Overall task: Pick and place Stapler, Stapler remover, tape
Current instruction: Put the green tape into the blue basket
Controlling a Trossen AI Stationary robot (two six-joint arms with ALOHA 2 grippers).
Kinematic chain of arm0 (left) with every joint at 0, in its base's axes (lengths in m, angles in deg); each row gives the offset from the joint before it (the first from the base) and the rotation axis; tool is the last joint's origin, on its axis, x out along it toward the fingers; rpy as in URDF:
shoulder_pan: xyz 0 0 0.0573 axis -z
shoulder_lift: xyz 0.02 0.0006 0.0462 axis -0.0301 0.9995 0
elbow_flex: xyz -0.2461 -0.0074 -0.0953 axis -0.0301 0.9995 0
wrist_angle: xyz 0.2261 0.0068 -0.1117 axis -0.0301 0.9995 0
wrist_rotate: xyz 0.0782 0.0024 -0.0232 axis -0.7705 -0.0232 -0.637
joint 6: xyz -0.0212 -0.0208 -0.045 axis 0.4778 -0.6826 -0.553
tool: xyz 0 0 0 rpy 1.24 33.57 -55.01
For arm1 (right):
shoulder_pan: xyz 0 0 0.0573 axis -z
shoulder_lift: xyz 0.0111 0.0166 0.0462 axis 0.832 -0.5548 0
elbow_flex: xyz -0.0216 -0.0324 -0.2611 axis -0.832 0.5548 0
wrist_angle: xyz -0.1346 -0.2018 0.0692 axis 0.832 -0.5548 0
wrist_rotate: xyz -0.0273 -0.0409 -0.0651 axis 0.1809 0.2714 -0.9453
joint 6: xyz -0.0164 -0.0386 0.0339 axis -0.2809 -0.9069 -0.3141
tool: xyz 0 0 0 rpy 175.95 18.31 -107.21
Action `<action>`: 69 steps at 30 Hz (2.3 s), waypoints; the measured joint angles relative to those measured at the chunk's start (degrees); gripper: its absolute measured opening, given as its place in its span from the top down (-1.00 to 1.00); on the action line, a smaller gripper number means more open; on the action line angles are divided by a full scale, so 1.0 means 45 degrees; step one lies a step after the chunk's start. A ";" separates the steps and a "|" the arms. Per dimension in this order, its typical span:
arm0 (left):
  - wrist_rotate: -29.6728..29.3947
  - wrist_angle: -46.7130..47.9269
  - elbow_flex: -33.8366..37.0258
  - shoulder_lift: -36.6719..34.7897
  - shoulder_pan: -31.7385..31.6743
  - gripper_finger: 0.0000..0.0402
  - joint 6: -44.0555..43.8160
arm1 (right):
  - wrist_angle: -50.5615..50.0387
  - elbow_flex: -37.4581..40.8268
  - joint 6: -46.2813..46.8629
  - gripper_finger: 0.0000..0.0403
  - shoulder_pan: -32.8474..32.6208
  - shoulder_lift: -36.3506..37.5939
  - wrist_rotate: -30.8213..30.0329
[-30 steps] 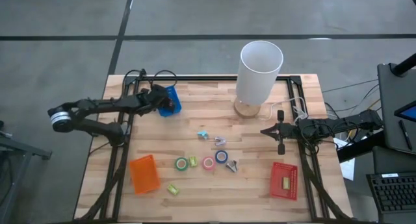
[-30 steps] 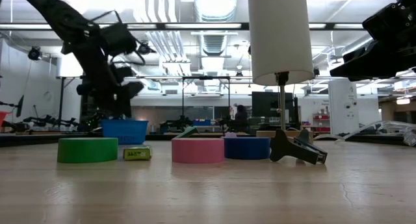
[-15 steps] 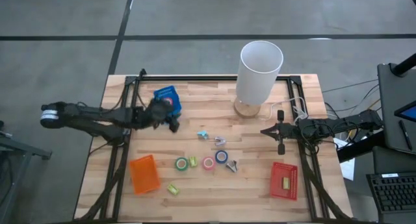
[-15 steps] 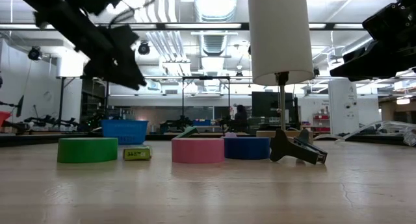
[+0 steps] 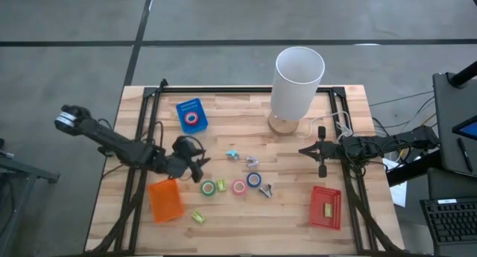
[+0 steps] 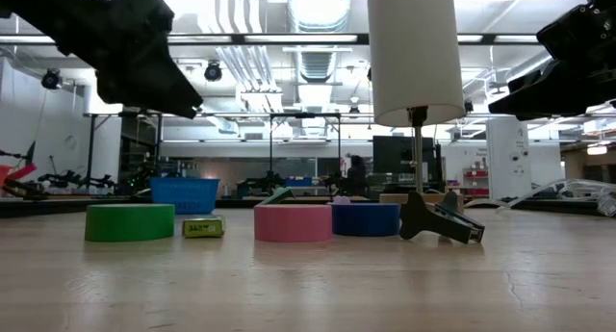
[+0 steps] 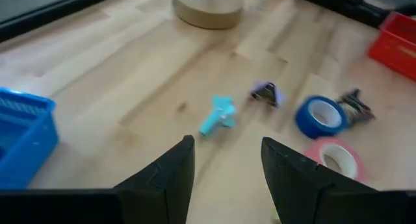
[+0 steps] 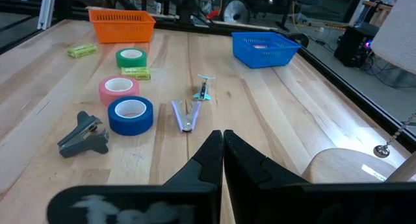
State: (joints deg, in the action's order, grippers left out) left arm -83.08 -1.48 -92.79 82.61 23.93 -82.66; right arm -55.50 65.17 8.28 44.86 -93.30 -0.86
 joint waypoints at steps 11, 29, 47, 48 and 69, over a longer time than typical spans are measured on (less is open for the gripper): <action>0.0165 -0.2288 0.0000 0.1772 0.0930 0.11 0.0128 | 0.0002 0.0000 0.0000 0.96 -0.0003 0.0000 0.0000; 0.1874 -0.3920 0.0000 0.3503 0.1229 0.11 0.0112 | 0.0004 0.0000 0.0000 0.96 -0.0004 -0.0005 0.0000; 0.1981 -0.4080 0.0000 0.3539 0.2352 0.11 -0.0136 | -0.0001 0.0000 0.0000 0.96 -0.0004 -0.0005 0.0000; 0.2071 -0.4080 0.0000 0.3539 0.2370 0.11 -0.0146 | 0.0001 -0.0002 0.0000 0.96 -0.0002 -0.0005 0.0000; 0.2733 -0.4069 0.0000 0.3539 0.2525 0.11 -0.0367 | -0.0001 -0.0005 0.0000 0.96 -0.0004 -0.0005 0.0000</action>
State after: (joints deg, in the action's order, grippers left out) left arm -70.79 -19.79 -92.79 98.54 35.29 -84.31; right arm -55.51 65.15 8.28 44.84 -93.32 -0.86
